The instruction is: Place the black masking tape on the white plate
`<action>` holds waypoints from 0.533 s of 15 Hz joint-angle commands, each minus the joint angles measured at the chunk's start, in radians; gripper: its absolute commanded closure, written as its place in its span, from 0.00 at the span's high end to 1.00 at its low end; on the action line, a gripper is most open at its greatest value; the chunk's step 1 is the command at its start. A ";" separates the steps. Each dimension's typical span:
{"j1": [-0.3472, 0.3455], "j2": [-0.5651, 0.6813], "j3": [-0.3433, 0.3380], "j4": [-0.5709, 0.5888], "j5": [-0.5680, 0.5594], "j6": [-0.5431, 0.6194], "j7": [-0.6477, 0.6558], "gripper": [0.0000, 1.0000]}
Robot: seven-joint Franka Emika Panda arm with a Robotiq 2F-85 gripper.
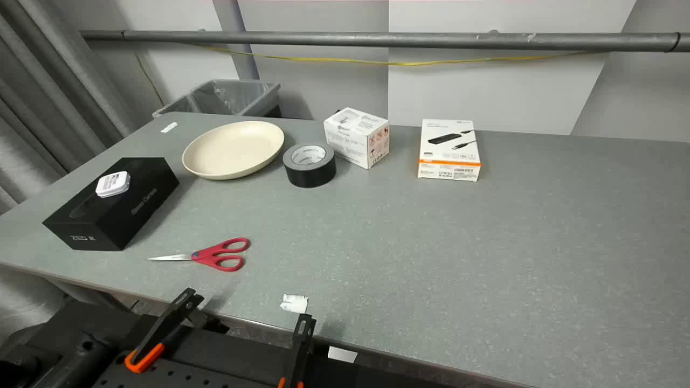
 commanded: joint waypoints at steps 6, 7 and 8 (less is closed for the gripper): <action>-0.003 0.089 0.005 0.012 -0.016 0.040 -0.019 1.00; -0.005 0.138 0.004 0.015 -0.021 0.055 -0.022 1.00; -0.017 0.193 0.015 0.005 -0.047 0.102 -0.008 1.00</action>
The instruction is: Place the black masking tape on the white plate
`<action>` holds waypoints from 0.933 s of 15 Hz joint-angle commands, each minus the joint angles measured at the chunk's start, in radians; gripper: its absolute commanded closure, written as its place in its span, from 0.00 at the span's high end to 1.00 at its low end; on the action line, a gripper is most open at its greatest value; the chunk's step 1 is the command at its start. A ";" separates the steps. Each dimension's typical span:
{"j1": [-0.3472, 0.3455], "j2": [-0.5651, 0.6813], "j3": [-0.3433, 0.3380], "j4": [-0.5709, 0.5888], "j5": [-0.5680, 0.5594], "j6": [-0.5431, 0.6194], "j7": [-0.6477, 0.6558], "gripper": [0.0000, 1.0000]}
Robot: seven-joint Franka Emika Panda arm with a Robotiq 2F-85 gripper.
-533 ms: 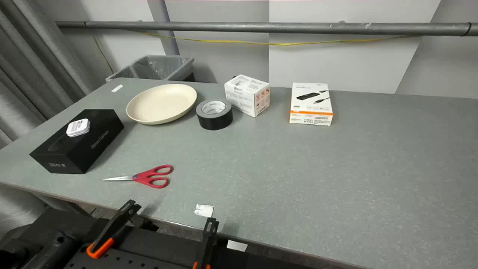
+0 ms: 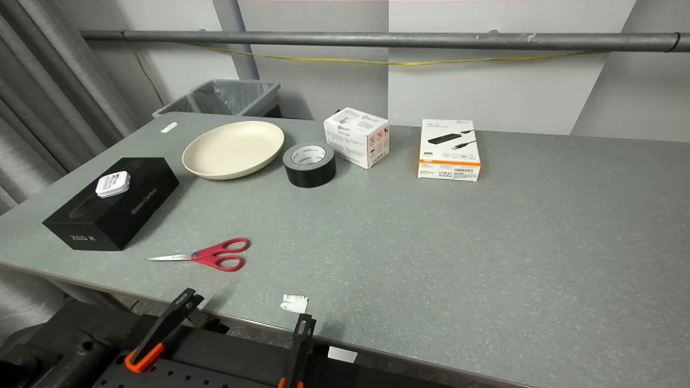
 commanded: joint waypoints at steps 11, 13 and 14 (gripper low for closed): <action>-0.010 0.558 -0.015 0.031 -0.139 0.322 0.008 1.00; -0.009 0.584 -0.016 0.051 -0.139 0.322 0.008 1.00; -0.009 0.585 -0.016 0.054 -0.139 0.322 0.008 1.00</action>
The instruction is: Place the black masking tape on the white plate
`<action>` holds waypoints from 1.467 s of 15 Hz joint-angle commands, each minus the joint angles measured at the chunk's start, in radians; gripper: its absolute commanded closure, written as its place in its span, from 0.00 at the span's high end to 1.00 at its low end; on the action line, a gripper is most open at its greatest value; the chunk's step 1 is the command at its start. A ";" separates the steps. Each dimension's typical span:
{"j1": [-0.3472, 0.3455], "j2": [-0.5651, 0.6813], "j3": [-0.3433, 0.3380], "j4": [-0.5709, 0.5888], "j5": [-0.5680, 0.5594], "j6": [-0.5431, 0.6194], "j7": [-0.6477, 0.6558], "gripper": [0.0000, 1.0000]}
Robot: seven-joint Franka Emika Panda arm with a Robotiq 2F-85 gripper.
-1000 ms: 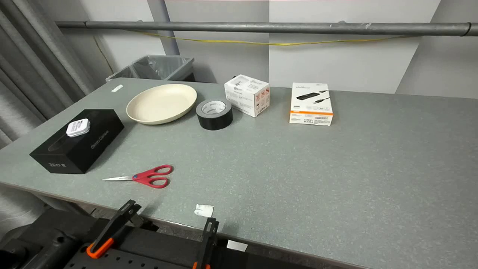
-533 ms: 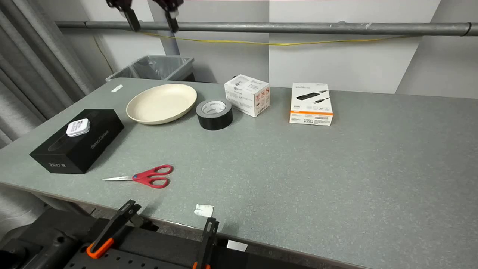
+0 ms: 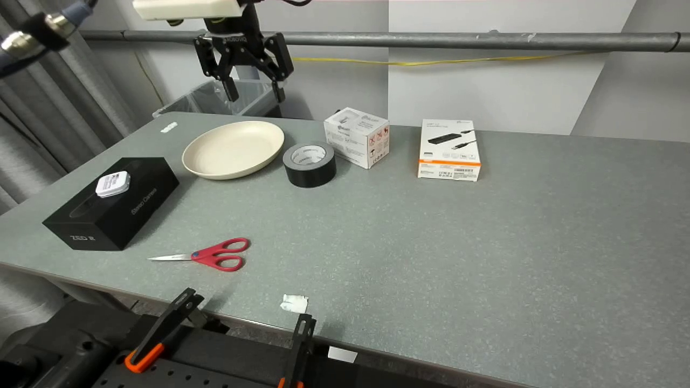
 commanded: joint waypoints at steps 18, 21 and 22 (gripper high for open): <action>0.100 0.406 -0.112 0.206 -0.065 0.210 0.210 1.00; 0.122 0.465 -0.143 0.258 -0.056 0.198 0.248 1.00; 0.126 0.480 -0.149 0.274 -0.050 0.195 0.254 1.00</action>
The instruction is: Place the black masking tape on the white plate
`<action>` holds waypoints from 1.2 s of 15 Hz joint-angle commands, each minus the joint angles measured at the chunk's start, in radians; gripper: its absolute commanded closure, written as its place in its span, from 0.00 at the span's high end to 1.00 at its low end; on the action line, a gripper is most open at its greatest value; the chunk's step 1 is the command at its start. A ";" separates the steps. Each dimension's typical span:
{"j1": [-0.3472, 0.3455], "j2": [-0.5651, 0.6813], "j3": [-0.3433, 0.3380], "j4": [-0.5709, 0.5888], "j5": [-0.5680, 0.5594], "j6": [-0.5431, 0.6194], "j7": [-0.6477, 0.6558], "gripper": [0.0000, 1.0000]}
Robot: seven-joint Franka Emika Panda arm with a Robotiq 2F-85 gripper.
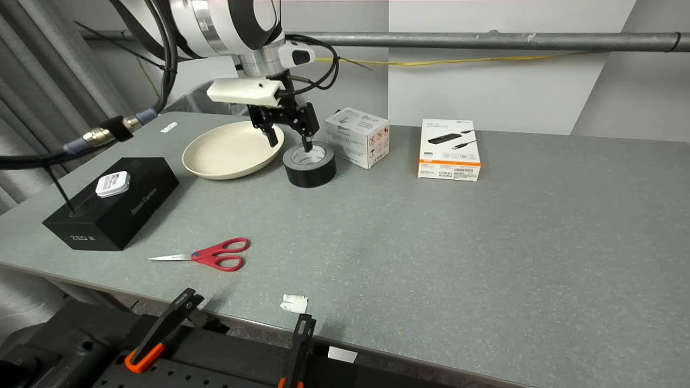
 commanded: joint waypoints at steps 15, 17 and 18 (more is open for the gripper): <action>0.023 0.156 -0.022 0.207 0.057 -0.090 0.082 0.05; 0.024 0.131 -0.020 0.197 0.060 -0.114 0.084 0.06; 0.034 0.106 -0.027 0.178 0.052 -0.106 0.091 0.06</action>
